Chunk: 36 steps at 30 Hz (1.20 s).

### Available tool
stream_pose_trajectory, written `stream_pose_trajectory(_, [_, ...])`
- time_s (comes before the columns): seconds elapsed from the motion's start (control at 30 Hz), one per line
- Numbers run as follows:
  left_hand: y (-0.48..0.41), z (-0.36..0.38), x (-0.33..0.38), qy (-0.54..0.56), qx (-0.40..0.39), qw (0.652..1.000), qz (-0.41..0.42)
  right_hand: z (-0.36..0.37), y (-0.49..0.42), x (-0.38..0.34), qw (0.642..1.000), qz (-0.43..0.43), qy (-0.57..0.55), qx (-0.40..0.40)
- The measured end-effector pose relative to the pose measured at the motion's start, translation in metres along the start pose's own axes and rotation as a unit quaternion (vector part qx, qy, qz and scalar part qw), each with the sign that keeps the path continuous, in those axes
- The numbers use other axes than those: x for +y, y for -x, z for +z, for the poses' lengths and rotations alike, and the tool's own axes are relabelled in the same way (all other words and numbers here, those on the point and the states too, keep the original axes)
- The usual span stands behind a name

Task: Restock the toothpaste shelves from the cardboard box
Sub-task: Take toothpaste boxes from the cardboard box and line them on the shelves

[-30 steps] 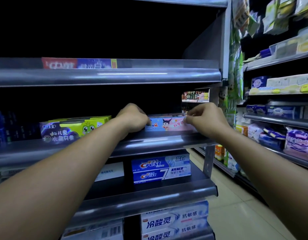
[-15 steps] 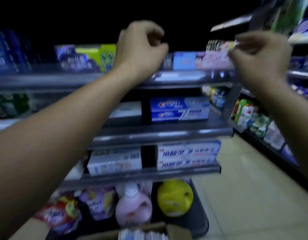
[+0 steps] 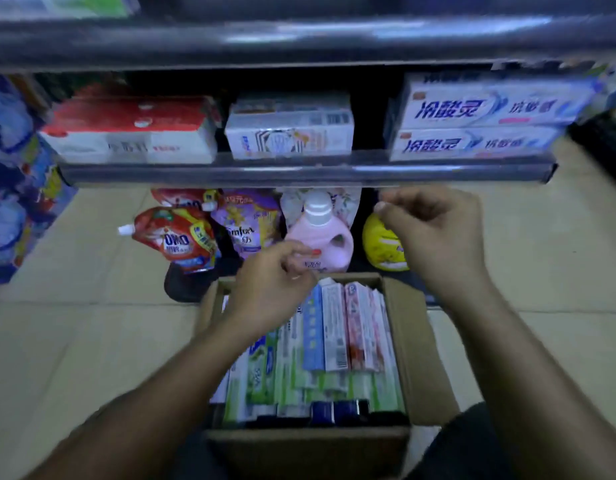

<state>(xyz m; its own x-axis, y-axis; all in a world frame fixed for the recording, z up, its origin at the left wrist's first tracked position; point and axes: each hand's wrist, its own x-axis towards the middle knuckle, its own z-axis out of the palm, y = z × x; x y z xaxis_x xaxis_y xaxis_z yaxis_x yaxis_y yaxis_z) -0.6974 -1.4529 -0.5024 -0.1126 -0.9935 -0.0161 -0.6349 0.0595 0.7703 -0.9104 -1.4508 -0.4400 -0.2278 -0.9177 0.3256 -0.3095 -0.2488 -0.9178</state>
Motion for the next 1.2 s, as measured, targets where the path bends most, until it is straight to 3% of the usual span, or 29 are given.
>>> stream_pose_trajectory(0.2, [0.006,0.054,-0.065,-0.045,-0.085,0.986,-0.139,0.027,0.029,0.072,0.992,0.119,0.027,-0.043])
stream_pose_trajectory(0.47, [0.004,0.070,-0.078,-0.039,-0.104,0.980,-0.165,0.027,0.030,0.086,0.983,0.154,0.075,-0.067])
stream_pose_trajectory(0.57, [0.002,0.052,-0.075,0.119,-0.060,0.964,-0.231,0.029,0.031,0.079,0.976,0.157,0.094,-0.119])
stream_pose_trajectory(0.67, [-0.004,0.033,-0.068,0.305,-0.048,0.913,-0.267,0.034,0.036,0.066,0.961,0.110,0.118,-0.225])
stream_pose_trajectory(0.73, [-0.006,0.021,-0.060,0.367,-0.041,0.890,-0.269,0.038,0.047,0.061,0.940,0.058,0.150,-0.300])
stream_pose_trajectory(0.83, [-0.005,0.017,-0.049,0.400,-0.032,0.879,-0.257,0.044,0.059,0.058,0.915,-0.051,0.207,-0.343])
stream_pose_trajectory(0.93, [-0.004,0.018,-0.040,0.441,-0.024,0.863,-0.244,0.050,0.055,0.061,0.923,-0.126,0.191,-0.309])
stream_pose_trajectory(1.03, [-0.004,0.018,-0.036,0.458,-0.005,0.857,-0.238,0.047,0.043,0.062,0.969,-0.085,0.109,-0.206])
stream_pose_trajectory(1.1, [-0.002,0.020,-0.042,0.378,0.000,0.903,-0.206,0.038,0.034,0.061,0.994,0.007,0.019,-0.104])
stream_pose_trajectory(1.17, [0.003,0.027,-0.052,0.198,-0.036,0.967,-0.156,0.028,0.025,0.059,0.991,0.103,-0.083,-0.019])
stream_pose_trajectory(1.2, [0.007,0.032,-0.056,0.107,-0.074,0.982,-0.139,0.024,0.021,0.059,0.982,0.145,-0.118,0.005])
